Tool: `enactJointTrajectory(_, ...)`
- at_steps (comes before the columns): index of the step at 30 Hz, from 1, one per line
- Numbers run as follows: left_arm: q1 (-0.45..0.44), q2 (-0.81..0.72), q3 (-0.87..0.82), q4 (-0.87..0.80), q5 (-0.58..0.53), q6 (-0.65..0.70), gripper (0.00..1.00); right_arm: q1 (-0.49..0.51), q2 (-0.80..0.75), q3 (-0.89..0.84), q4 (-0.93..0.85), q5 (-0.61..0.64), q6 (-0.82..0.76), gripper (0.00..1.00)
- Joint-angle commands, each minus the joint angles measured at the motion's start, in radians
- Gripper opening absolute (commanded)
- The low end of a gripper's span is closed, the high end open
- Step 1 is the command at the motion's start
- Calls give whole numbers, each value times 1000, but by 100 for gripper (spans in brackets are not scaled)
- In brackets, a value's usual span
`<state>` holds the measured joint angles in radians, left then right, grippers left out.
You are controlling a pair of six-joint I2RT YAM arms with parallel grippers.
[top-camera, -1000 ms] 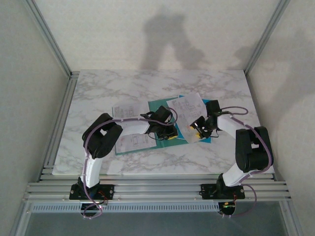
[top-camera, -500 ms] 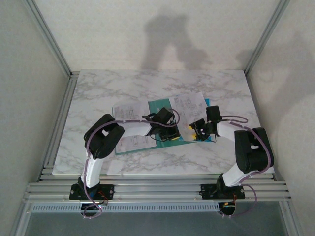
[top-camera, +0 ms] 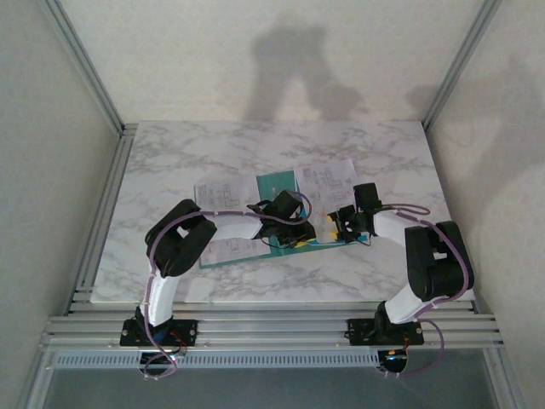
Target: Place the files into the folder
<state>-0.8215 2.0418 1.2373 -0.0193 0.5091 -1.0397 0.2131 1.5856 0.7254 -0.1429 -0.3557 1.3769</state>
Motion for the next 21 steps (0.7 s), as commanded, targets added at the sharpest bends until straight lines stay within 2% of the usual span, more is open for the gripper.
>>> enactJointTrajectory(1, -5, -61, -27, 19, -35, -10, 38, 10, 7, -5, -83, 53, 27, 41)
enactJointTrajectory(9, -5, -65, -28, 31, -36, -14, 50, 19, 4, 3, -92, 60, 63, 41)
enactJointTrajectory(21, -2, 48, 92, -41, -24, 44, 45, 60, 22, 51, -118, 59, 92, 41)
